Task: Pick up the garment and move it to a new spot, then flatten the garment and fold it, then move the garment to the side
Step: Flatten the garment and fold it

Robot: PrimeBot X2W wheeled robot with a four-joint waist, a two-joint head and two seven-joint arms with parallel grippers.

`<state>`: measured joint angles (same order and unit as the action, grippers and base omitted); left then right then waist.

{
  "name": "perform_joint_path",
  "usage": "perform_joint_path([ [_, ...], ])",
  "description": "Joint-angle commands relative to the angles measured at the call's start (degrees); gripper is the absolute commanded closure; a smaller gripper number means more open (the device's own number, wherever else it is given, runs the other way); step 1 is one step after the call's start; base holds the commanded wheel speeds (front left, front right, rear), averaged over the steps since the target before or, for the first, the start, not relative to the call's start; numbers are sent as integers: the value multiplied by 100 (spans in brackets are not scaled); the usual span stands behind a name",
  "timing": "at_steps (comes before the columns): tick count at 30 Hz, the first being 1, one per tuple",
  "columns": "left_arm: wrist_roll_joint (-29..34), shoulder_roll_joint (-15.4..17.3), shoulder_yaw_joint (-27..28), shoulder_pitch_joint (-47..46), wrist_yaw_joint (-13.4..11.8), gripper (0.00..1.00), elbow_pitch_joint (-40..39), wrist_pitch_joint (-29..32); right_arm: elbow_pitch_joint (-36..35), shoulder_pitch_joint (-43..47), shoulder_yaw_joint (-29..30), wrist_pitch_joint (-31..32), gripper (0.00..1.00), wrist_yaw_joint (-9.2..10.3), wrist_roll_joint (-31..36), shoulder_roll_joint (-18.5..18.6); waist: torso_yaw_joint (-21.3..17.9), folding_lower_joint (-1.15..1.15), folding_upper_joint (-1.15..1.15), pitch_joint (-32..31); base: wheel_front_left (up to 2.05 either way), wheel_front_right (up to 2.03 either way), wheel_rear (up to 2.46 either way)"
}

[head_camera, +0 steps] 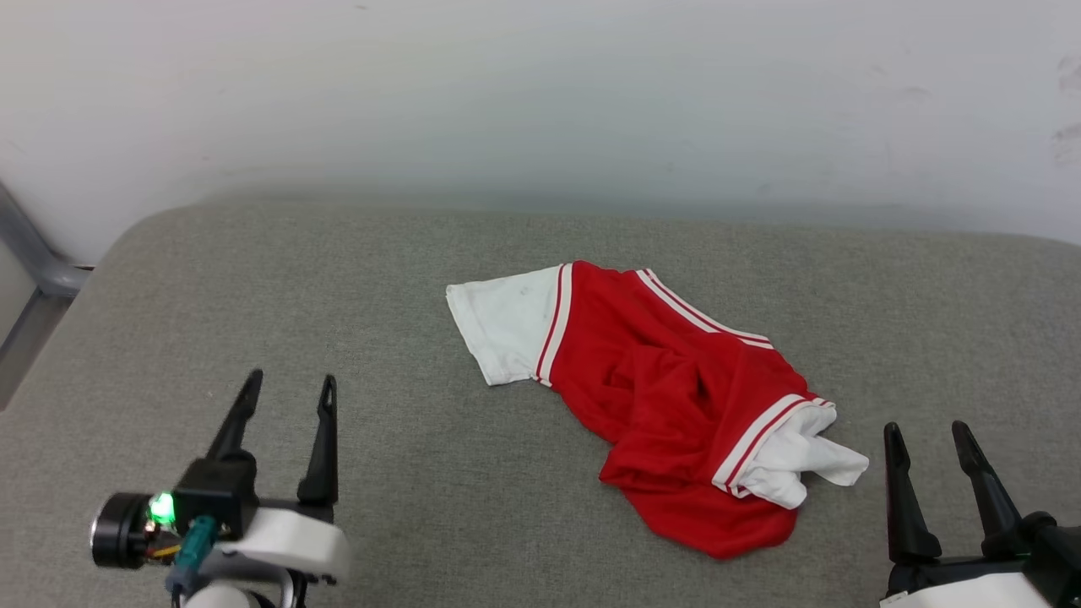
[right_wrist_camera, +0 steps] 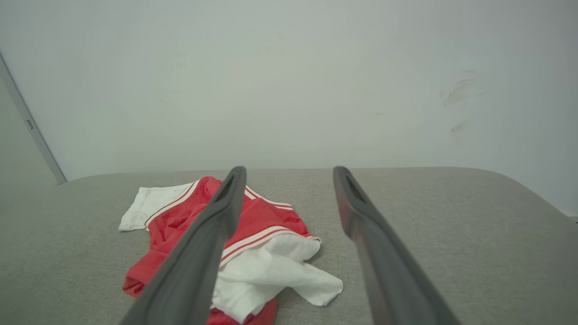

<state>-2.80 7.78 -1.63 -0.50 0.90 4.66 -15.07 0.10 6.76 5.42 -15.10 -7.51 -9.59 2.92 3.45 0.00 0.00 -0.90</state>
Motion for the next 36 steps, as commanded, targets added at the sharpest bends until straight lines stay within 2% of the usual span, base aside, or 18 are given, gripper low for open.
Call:
perform_joint_path([
  [1, -57, 125, 68, -438, 168, 0, 133, -14, -48, -107, -21, -11, 0, 4, 28, -9, -82, 0, 0, 98, 0, 0, 0],
  [6, -160, 399, 91, -1192, 423, 0, 495, -14, -121, -227, -68, -10, 0, 4, 75, -9, -247, 0, 0, 339, 0, 0, 0],
  [9, -300, 680, 28, -1899, 559, 0, 834, -1, -227, -380, -103, -10, 0, 4, 91, -9, -402, 0, 0, 658, 0, 0, 0],
  [14, -626, 1151, -386, -3079, 647, 0, 1249, 508, -390, -651, -82, -10, 0, 4, 134, -10, -585, 0, 0, 1162, 0, 0, 0],
  [18, -1170, 1618, -1008, -3954, 646, 0, 1416, 1244, -494, -819, -77, -10, 0, 4, 149, -11, -702, 0, 0, 1542, 0, 0, 0],
  [23, -2083, 2001, -1701, -4783, 650, 0, 1790, 2463, -590, -1006, -108, -10, 0, 4, 143, -11, -822, 0, 0, 1928, 0, 0, 0],
  [28, -2941, 2252, -2347, -5410, 651, 0, 2166, 3803, -656, -1201, -94, -10, 0, 4, 132, -10, -906, 0, 0, 2244, 0, 0, 0],
  [29, -3278, 2347, -2684, -5659, 651, 0, 2364, 4323, -682, -1284, -87, -10, 0, 4, 103, -10, -949, 0, 0, 2437, 0, 0, 0],
  [36, -3852, 2477, -3254, -6146, 652, 0, 2882, 5303, -769, -1493, -146, -10, 0, 4, 122, -10, -1084, 0, 0, 2809, 0, 0, 0],
])
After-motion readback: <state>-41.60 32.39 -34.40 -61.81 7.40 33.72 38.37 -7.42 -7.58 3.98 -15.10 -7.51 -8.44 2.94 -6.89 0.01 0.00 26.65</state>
